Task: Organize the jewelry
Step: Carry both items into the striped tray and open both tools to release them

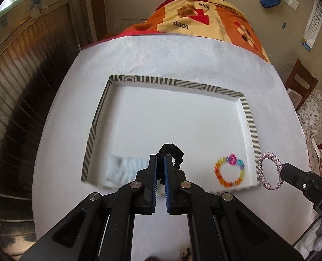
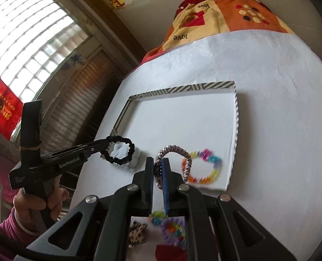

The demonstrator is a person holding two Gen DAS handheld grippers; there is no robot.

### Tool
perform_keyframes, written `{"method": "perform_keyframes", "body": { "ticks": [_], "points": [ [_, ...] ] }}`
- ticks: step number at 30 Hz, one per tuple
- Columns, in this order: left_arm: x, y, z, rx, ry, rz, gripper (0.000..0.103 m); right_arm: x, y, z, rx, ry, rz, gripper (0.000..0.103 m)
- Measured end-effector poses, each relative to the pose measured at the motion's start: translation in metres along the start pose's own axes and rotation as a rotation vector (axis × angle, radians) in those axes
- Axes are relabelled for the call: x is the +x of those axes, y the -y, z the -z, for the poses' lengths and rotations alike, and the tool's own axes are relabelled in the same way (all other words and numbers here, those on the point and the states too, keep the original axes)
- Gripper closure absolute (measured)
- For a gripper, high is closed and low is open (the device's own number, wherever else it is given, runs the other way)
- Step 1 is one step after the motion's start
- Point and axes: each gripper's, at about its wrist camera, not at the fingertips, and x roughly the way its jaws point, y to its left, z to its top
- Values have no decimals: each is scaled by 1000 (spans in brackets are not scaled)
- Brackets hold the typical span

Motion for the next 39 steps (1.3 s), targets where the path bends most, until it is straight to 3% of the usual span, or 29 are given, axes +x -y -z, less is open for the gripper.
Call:
{"method": "perform_keyframes", "body": {
  "ticks": [15,26,32,34,36,37,39],
  "points": [
    [62,-23,-52,-54,-69,-10,103,66,39,-44,35,-82,106,96],
    [99,-66,-42,-144,-137,-91,103,128,57,-47,38,-187,161,96],
    [99,-71,-36,-164,-134,-96,103,132,60,-46,58,-191,148,95],
    [100,-72,-33,-174,-138,-88,101,126,60,-46,76,-177,127,82],
    [98,-72,-32,-180,-143,-74,90,119,57,-46,74,-161,114,64],
    [96,-72,-32,-180,-139,-68,82,116,55,-44,69,-159,111,63],
    [92,-72,-29,-177,-129,-63,78,111,51,-42,60,-157,114,62]
  ]
}}
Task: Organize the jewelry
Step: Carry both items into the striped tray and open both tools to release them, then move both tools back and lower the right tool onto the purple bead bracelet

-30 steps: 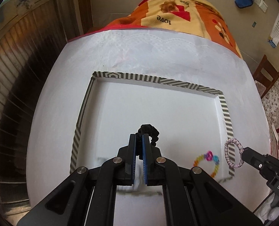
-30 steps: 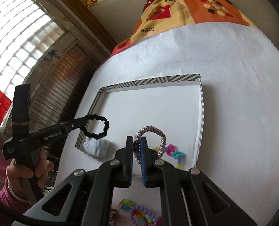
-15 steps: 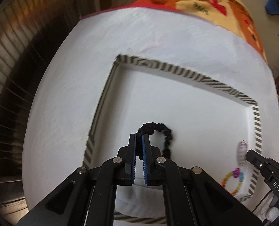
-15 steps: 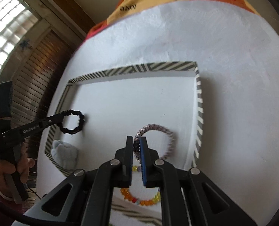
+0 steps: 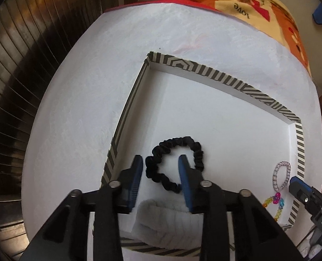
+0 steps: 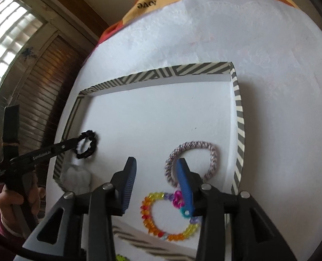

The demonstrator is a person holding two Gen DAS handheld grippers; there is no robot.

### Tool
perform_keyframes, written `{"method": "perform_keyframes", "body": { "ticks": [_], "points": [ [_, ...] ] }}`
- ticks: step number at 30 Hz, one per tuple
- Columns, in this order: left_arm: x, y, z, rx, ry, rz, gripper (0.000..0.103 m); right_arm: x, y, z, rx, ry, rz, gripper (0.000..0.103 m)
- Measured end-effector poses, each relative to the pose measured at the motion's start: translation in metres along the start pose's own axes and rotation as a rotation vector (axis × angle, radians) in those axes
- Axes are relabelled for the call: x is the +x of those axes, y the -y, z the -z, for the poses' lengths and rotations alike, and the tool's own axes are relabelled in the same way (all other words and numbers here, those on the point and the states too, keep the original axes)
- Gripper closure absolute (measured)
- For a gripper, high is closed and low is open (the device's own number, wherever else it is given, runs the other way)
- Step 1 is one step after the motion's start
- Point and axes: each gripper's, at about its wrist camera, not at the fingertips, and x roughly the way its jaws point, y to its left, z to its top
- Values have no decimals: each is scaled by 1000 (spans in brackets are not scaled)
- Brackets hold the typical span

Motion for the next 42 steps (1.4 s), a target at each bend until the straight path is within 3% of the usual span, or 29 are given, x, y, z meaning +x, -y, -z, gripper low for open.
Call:
{"method": "perform_keyframes", "body": {
  "ticks": [16,28,42],
  "points": [
    [-58,21,47,61,94,-34,78,-79,-28,55,-65,147,100,53],
    [-98,47,110,121,129,-22,78,-118,-34,116,-102,176,169,53],
    [-127,67,185,155,133,-18,78,-153,-34,178,-107,177,162,49]
  ]
}}
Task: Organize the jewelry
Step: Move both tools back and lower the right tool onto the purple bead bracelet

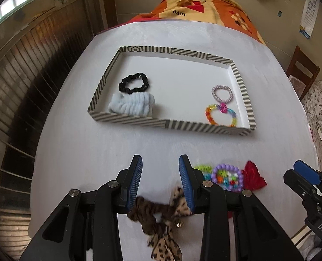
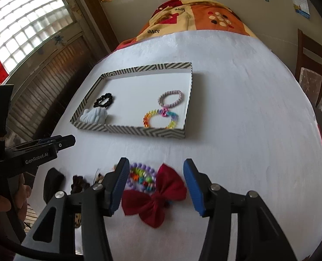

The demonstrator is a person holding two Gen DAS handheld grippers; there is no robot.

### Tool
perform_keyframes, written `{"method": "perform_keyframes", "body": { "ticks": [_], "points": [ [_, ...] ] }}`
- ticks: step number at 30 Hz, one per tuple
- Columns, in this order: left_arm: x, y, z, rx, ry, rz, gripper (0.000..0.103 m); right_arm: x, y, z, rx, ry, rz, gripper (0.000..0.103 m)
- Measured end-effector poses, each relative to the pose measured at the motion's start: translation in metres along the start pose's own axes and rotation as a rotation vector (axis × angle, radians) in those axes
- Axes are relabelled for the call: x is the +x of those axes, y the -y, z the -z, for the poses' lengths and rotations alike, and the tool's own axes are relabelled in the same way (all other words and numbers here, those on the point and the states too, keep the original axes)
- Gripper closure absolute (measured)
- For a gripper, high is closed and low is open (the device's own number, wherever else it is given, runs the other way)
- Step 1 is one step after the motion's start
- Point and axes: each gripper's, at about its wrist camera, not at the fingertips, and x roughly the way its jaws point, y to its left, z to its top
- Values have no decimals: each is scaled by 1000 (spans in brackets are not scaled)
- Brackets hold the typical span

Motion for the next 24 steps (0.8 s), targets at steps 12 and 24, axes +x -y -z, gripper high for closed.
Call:
{"method": "perform_keyframes", "body": {
  "ticks": [12,24],
  "points": [
    [-11,-1,30,-18,-15,10,78,-17,10,38,-12,-39,33,48],
    [-2,-17,31,-58,-49,3,78,13,10,49,-14,-121,27,48]
  ]
}}
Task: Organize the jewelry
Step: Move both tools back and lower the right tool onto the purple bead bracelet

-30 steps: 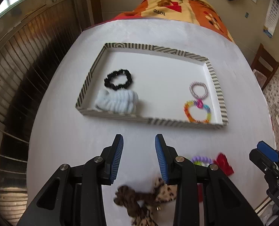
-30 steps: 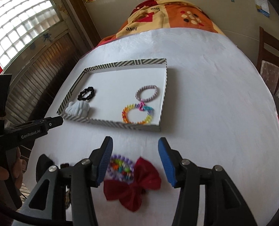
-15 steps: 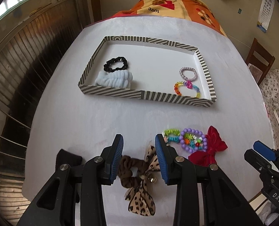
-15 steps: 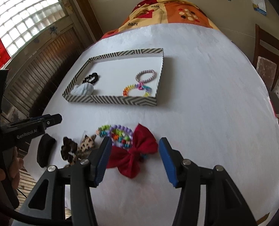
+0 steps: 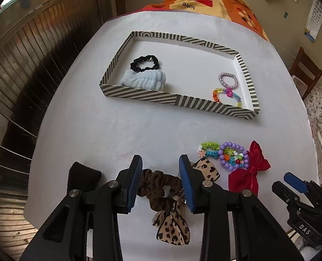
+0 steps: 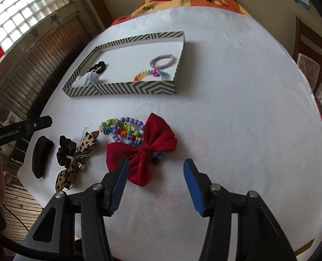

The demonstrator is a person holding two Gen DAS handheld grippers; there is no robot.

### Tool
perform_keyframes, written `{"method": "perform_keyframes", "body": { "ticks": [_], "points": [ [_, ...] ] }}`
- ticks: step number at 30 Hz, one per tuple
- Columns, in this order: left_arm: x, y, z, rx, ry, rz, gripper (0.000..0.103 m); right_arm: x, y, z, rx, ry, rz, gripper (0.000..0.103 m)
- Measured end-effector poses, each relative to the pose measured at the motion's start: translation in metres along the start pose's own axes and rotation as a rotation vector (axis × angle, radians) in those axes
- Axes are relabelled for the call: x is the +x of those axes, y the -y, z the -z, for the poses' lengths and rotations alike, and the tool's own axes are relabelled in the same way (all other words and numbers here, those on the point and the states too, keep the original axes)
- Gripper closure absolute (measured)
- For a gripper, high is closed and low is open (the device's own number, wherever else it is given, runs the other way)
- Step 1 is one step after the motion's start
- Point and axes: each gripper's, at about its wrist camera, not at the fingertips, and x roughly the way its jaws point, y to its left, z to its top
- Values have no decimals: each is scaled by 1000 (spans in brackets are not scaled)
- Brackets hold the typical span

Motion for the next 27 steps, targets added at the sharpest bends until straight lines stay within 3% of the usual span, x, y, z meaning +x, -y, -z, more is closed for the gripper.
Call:
{"method": "perform_keyframes", "body": {
  "ticks": [8,15,20,21,24,27],
  "points": [
    [16,-5,-10,-7,-43,14,78,26,-23,-33,-115,-20,-62,48],
    [21,-30,-18,-61,-66,22,78,74,-32,-62,-227,-119,-78,51],
    [23,-53,-22,-109,-83,23,78,99,-30,-65,-271,-195,-118,51],
    [23,-58,-22,-119,-87,23,78,103,-29,-65,-274,-204,-122,55],
    [23,-73,-20,-151,-97,19,78,107,-26,-66,-265,-207,-174,85],
    [23,-86,-16,-177,-105,6,78,107,-26,-65,-257,-206,-194,93]
  ]
}}
